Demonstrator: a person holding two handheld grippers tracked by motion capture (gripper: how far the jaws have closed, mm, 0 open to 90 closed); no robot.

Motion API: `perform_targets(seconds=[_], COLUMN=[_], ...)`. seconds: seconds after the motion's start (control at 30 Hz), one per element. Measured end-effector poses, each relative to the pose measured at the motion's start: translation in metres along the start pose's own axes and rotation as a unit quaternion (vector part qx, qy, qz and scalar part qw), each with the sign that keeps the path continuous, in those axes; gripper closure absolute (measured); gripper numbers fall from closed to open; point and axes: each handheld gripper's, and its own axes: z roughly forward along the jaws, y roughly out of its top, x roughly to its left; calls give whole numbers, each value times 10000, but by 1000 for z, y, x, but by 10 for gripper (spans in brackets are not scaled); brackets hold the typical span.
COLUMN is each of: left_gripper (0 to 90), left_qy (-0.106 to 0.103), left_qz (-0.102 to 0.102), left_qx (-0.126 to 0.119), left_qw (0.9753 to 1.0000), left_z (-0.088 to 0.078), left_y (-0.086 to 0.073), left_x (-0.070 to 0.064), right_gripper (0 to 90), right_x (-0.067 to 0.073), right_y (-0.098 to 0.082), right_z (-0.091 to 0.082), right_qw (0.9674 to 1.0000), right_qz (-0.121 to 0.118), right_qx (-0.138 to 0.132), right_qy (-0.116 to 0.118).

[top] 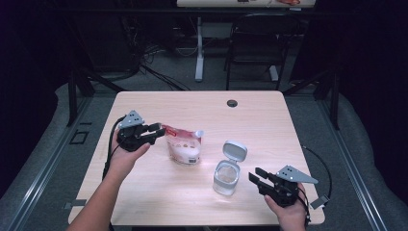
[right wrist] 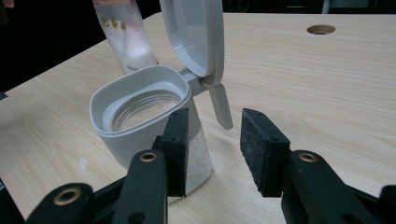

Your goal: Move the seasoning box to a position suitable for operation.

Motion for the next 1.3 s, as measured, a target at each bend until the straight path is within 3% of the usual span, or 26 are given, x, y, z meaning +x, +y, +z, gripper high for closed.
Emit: perform_targets(seconds=[0.17,0.83,1.1,1.3], left_gripper=[716,896,897,847], left_qy=[65,-173,-299,-446], left_qz=[78,296,354,257], left_qx=[27,27,6,-24], left_qw=[9999,9994,9989,9987], left_z=[-1,-15,-17,-13], left_y=[1,-7,-8,-8], left_x=[-3,-14,-17,-15], right_gripper=[629,629,628,625], right_x=[0,1,1,1], right_y=[0,0,-1,-1], right_z=[0,2,2,3], right_qw=[10000,10000,10000,10000], right_qz=[-2,25,49,39], right_qx=[-5,12,-8,14], right_qy=[-9,-8,6,21])
